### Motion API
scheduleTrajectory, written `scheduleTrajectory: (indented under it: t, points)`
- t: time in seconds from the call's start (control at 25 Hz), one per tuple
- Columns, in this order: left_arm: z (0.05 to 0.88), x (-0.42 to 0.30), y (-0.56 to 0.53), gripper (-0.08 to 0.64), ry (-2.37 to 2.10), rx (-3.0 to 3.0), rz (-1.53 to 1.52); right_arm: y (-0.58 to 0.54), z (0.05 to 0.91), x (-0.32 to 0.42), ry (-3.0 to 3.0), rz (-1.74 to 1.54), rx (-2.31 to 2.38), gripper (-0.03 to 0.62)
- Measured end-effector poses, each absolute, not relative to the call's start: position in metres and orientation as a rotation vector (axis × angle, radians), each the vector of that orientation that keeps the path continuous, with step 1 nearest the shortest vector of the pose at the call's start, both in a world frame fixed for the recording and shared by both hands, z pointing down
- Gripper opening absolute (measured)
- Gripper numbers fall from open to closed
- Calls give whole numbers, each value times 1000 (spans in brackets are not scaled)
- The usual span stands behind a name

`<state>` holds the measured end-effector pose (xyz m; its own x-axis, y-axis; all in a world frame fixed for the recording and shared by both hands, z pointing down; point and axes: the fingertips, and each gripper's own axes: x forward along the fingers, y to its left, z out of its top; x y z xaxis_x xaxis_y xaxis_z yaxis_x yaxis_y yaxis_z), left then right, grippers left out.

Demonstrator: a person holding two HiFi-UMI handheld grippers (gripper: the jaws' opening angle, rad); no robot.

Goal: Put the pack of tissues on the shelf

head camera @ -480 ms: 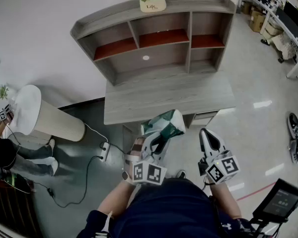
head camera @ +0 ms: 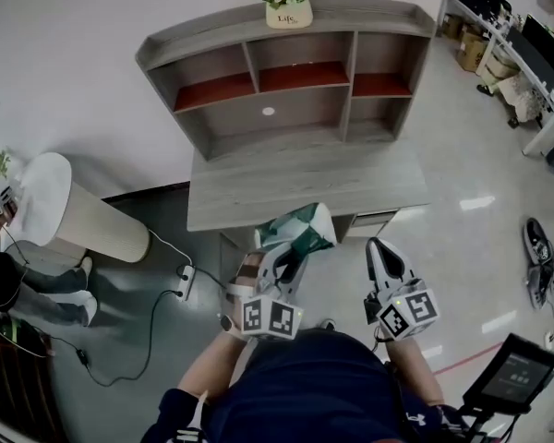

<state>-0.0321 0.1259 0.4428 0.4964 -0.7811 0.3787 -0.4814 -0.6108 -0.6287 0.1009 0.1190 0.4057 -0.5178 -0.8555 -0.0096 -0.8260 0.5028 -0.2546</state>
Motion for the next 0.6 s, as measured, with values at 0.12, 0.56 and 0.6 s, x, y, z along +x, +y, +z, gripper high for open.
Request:
scheduleTrajectory:
  t: [0.12, 0.56, 0.6]
  points:
    - [440, -29, 122, 100, 1045, -2260, -919, 119, 405, 103, 2619, -302, -1474, 3]
    - [444, -12, 118, 100, 1053, -2166, -978, 116, 422, 122, 2640, -367, -1439, 3]
    - [446, -12, 117, 100, 1055, -2167, -985, 114, 423, 124, 2641, -374, -1437, 3]
